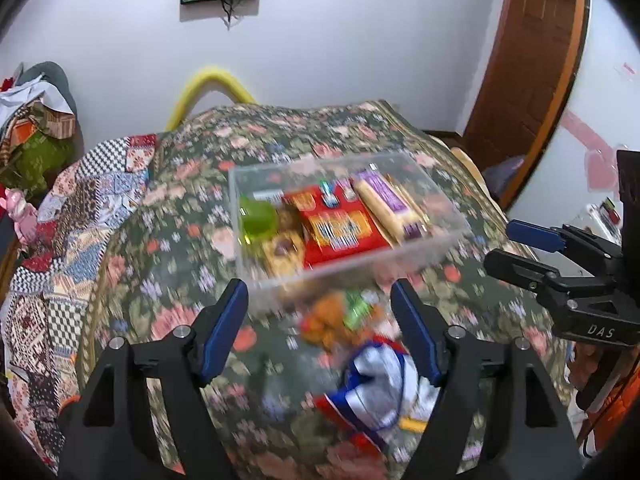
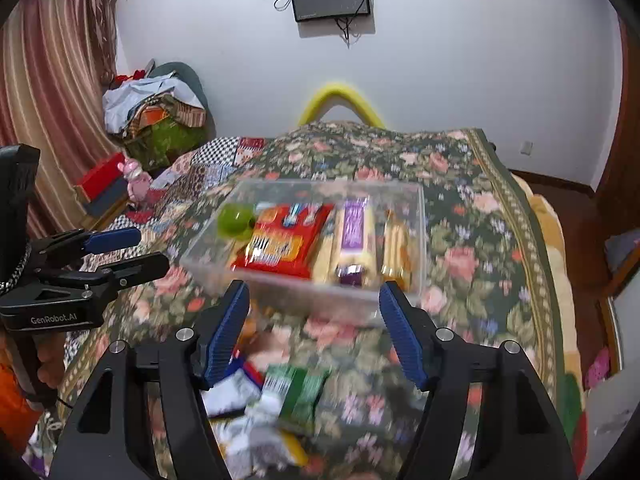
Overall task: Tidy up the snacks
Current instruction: 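Grasp the blue-white-red chip bag with the left tool while the right tool grasps the silver snack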
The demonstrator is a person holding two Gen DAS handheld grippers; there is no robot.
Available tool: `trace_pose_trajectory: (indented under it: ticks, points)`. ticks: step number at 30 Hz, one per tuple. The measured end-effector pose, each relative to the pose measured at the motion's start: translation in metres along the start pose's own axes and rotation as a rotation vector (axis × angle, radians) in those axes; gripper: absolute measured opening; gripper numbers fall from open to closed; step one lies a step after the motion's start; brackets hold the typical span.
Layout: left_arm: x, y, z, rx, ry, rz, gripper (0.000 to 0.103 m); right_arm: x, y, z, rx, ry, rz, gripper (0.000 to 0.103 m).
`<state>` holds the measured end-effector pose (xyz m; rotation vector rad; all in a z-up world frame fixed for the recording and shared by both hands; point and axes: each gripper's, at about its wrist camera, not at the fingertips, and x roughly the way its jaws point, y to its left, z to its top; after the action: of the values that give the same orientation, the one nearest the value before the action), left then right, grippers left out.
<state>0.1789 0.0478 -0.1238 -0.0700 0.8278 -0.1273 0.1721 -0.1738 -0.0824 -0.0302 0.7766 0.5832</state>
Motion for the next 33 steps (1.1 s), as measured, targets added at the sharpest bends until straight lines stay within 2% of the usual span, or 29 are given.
trace_pose_trajectory:
  ticks: [6, 14, 18, 20, 26, 29, 33]
  points:
    - [0.021, -0.016, -0.035, 0.024, 0.094, -0.017, 0.078, 0.005, 0.011, -0.031, -0.002, 0.068, 0.012, 0.065]
    - [0.056, -0.021, -0.063, -0.015, 0.189, -0.055, 0.079, 0.017, 0.013, -0.074, 0.039, 0.175, 0.039, 0.065]
    - [0.064, -0.024, -0.07, -0.032, 0.198, -0.09, 0.079, 0.027, 0.013, -0.091, 0.064, 0.227, 0.047, 0.065]
    - [0.067, -0.027, -0.072, -0.032, 0.188, -0.095, 0.078, 0.029, 0.013, -0.094, 0.086, 0.23, 0.062, 0.071]
    - [0.064, -0.026, -0.077, -0.063, 0.181, -0.138, 0.062, 0.033, 0.017, -0.096, 0.096, 0.252, 0.096, 0.073]
    - [0.053, -0.021, -0.078, -0.083, 0.17, -0.155, 0.047, 0.037, 0.02, -0.097, 0.101, 0.264, 0.107, 0.073]
    - [0.039, -0.017, -0.081, -0.088, 0.153, -0.142, 0.045, 0.043, 0.026, -0.1, 0.103, 0.281, 0.115, 0.073]
